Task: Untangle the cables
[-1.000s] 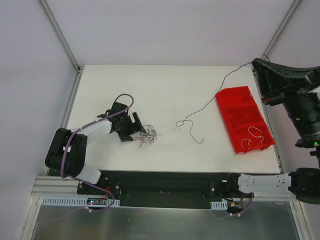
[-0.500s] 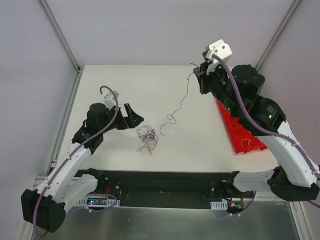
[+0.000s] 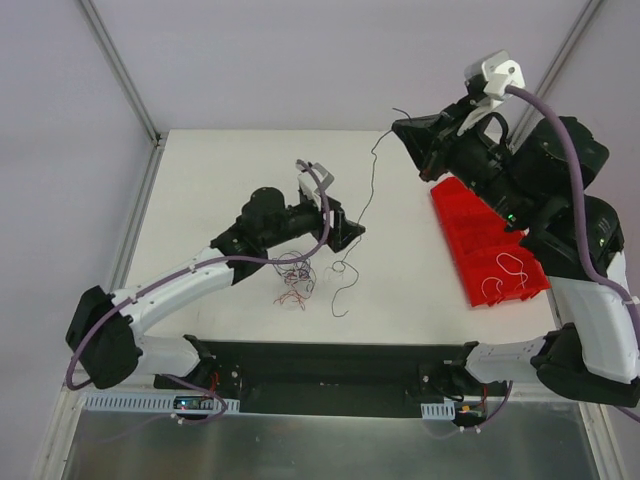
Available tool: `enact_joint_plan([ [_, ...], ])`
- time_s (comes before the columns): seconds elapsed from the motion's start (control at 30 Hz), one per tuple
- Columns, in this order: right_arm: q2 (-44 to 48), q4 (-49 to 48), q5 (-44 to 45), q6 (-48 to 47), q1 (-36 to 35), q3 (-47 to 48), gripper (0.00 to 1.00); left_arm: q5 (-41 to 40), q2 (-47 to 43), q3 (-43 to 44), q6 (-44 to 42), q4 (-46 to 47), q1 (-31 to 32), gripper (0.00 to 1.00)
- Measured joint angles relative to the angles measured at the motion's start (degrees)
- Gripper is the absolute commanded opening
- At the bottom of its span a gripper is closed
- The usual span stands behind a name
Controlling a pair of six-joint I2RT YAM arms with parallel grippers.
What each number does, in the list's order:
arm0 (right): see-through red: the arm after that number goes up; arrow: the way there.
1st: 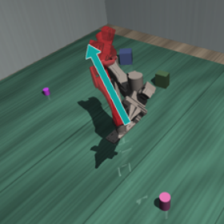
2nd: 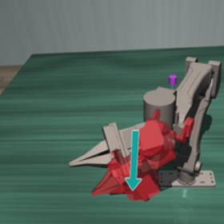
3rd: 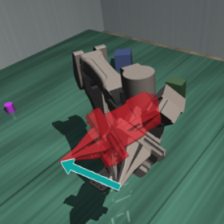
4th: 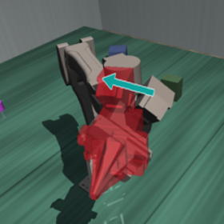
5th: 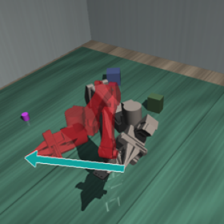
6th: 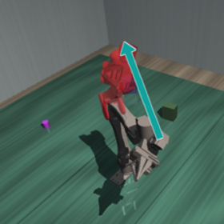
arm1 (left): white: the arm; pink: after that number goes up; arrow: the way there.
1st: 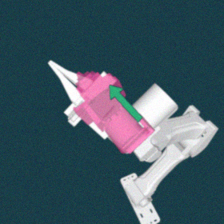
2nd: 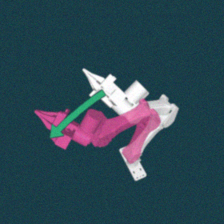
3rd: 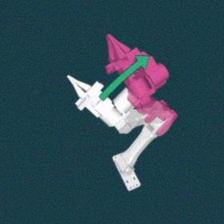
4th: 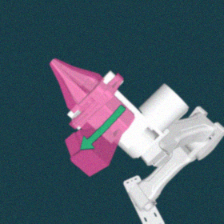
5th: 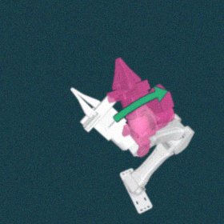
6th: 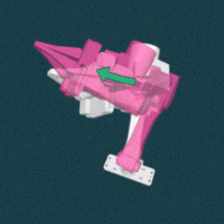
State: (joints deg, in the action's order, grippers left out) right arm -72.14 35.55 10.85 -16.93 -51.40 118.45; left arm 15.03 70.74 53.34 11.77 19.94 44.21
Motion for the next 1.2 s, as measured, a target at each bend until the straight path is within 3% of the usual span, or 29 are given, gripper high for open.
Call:
enact_joint_plan([
  [0.13, -2.21, 1.57, -1.33, 1.27, 0.07, 6.67, 0.00, 4.09, 5.86, 0.70, -0.52, 4.87, 0.90, 0.75],
  [0.23, -3.54, 2.01, -1.88, 1.88, 0.07, 11.13, 0.00, 7.17, 8.37, -1.05, 0.35, 9.66, 1.27, 0.73],
  [0.37, -3.87, 2.01, -2.14, 1.97, 0.07, 13.35, 0.00, 5.25, 9.29, -3.89, 1.84, 10.51, 1.62, 0.80],
  [0.53, -3.19, 1.95, -1.88, 1.95, 0.11, 11.19, 0.00, -2.32, 3.74, -5.53, 0.96, 3.08, 1.73, 0.96],
  [0.8, -3.23, 1.81, -1.68, 2.38, 0.11, 5.46, 0.00, -4.13, -15.52, -6.19, -0.92, 0.98, 1.88, 0.99],
  [0.97, -3.72, 1.51, -1.88, 3.06, 0.11, 5.40, 0.00, 1.31, -13.40, -1.88, -0.87, 1.29, 1.99, 0.99],
  [1.1, -3.96, 1.36, -2.21, 3.87, 0.11, 5.73, 0.00, 4.50, -5.75, 2.43, -0.90, 1.57, 2.36, 0.91],
  [1.2, -4.42, 1.22, -2.34, 4.46, 0.11, 6.54, 0.00, 5.60, -0.50, 4.24, -0.81, 1.92, 2.36, 0.78],
])
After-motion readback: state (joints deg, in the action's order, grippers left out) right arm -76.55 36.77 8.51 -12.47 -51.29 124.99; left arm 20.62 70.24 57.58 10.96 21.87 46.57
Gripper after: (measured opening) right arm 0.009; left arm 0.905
